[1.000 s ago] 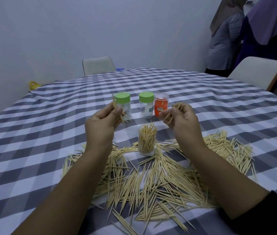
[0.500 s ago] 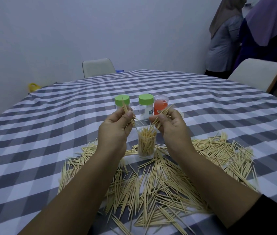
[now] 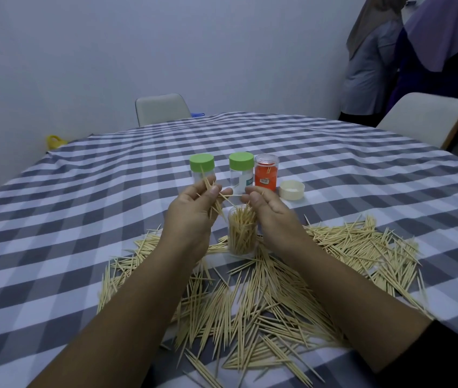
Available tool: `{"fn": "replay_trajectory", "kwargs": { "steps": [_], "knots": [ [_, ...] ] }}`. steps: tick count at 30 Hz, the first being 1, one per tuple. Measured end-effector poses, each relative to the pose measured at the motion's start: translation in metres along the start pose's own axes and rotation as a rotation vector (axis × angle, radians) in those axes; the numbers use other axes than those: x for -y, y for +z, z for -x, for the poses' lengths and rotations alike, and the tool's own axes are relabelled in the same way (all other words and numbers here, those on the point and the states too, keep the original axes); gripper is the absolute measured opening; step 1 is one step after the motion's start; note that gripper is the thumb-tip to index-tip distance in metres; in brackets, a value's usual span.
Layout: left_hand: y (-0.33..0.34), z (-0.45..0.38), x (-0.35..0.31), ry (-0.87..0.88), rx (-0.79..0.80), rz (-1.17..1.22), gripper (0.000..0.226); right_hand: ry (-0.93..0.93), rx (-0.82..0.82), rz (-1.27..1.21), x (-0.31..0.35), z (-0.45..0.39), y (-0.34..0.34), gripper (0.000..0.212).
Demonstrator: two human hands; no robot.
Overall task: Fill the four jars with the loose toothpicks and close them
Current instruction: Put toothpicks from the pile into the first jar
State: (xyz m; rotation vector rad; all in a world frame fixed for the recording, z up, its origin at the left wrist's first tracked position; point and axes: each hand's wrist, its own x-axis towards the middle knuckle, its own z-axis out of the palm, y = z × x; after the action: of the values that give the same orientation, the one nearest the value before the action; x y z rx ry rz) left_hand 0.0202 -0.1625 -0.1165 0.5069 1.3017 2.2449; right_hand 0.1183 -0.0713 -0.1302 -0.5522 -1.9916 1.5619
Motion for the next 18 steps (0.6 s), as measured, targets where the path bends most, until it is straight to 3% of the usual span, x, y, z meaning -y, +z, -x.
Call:
{"fn": "replay_trajectory", "kwargs": {
  "steps": [9,18],
  "knots": [
    [0.007,0.002,-0.003,0.103,0.044,-0.024,0.017,0.058,0.067,0.05,0.0,0.003,-0.002,0.055],
    [0.008,0.002,0.014,0.147,0.069,-0.23,0.014,0.014,0.07,0.046,-0.003,0.002,-0.004,0.058]
  ]
}}
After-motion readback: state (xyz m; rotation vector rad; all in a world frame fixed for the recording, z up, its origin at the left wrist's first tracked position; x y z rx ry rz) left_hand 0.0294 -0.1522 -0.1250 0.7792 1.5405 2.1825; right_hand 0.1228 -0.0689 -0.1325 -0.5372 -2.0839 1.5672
